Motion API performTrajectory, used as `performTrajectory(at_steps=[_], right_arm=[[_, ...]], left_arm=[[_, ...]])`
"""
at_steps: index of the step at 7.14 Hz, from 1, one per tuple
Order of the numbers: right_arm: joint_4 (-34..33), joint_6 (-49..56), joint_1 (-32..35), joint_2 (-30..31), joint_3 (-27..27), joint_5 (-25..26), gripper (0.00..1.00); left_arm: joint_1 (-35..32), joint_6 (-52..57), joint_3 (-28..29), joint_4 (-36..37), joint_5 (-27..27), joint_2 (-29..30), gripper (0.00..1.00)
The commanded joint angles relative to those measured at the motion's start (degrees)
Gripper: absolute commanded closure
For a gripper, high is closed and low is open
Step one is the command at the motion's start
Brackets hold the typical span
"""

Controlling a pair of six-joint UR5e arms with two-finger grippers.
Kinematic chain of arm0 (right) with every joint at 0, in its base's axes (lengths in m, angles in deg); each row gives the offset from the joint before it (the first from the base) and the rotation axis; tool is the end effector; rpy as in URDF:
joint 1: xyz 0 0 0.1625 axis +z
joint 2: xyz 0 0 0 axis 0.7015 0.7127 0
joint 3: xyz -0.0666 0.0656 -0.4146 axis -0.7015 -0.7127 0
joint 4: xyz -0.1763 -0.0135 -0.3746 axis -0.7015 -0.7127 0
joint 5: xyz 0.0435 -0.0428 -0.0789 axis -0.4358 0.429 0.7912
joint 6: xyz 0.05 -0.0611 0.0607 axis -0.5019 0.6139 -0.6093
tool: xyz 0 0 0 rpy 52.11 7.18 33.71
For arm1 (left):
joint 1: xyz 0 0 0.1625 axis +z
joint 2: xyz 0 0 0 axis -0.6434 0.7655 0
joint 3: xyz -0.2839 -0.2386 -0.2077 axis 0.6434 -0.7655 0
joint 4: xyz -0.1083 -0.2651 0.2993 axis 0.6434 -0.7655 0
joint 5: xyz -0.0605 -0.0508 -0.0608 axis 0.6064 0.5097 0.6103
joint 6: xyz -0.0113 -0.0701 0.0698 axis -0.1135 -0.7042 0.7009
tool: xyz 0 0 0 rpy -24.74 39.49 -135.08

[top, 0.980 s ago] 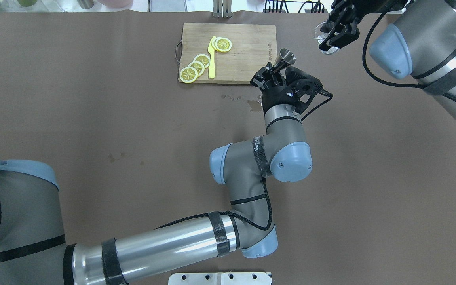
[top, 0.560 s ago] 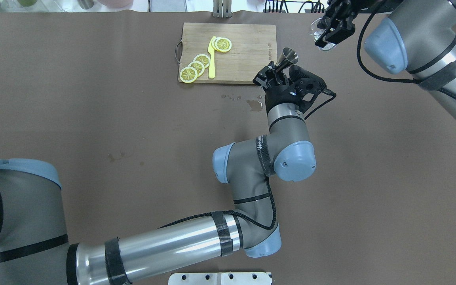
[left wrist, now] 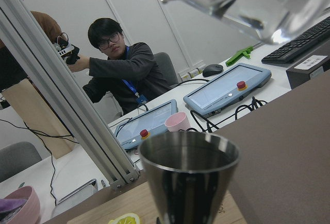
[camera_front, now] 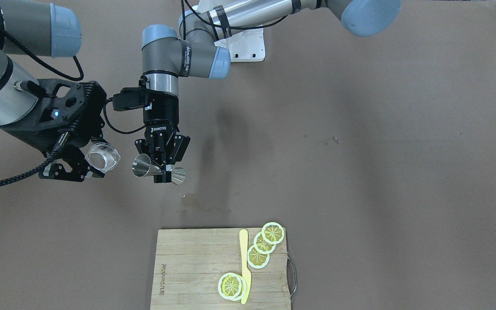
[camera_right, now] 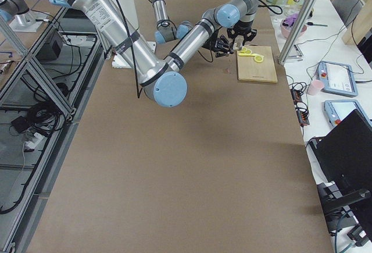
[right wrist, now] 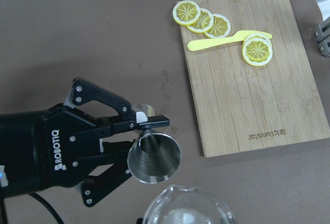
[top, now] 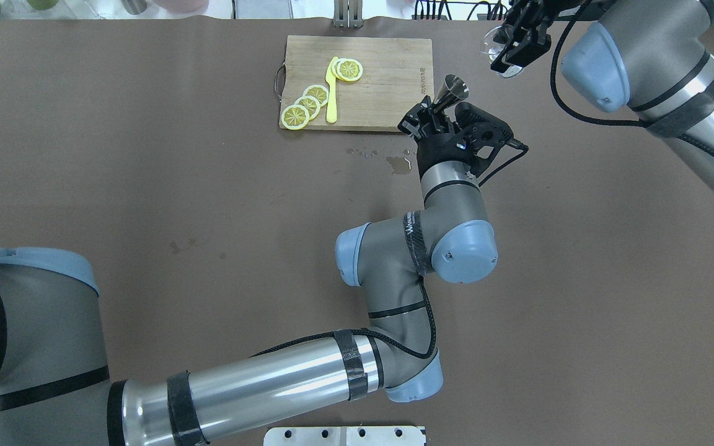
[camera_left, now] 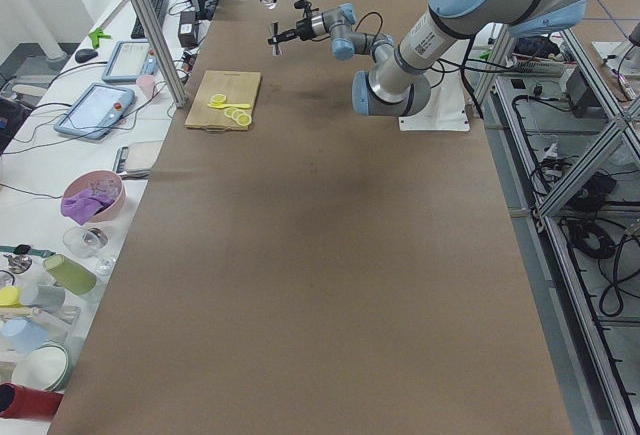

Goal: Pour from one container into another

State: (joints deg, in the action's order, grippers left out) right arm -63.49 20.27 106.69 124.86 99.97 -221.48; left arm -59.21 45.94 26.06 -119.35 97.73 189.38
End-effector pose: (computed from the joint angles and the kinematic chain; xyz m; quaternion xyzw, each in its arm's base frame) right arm -0.2592 -0.6214 0.1752 0.3259 -0.3563 -0.5533 0.6787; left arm 0.7069 -0.4725 0.0270 0.5894 0.1735 -0.0368 0.7881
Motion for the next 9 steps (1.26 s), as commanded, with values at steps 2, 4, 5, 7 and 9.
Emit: performTrajectory(at_steps=[2,4,5,7,9], right_arm=[[-1.90,0.10,-0.88,-1.07,-0.08,1.21,1.00],[-3.91,1.23,-0.97,-1.51,-0.08,1.74,1.00],[-4.80,1.77,-0.97,-1.60,0.09,2.00,1.00],[-6.21,2.82,-0.97,-2.04,0.45,2.18,1.00],[-8.05,4.41,-0.97,-2.13,0.71,2.53,1.00]], left_arm=[[0.00,0.09,0.01,-0.08,0.00,0.01,1.00],[0.00,0.26,0.01,-0.08,0.00,0.01,1.00],[0.00,0.35,0.01,-0.08,-0.09,0.01,1.00],[0.00,0.35,0.01,-0.08,-0.09,0.01,1.00],[0.00,0.35,0.01,-0.08,-0.09,0.01,1.00]])
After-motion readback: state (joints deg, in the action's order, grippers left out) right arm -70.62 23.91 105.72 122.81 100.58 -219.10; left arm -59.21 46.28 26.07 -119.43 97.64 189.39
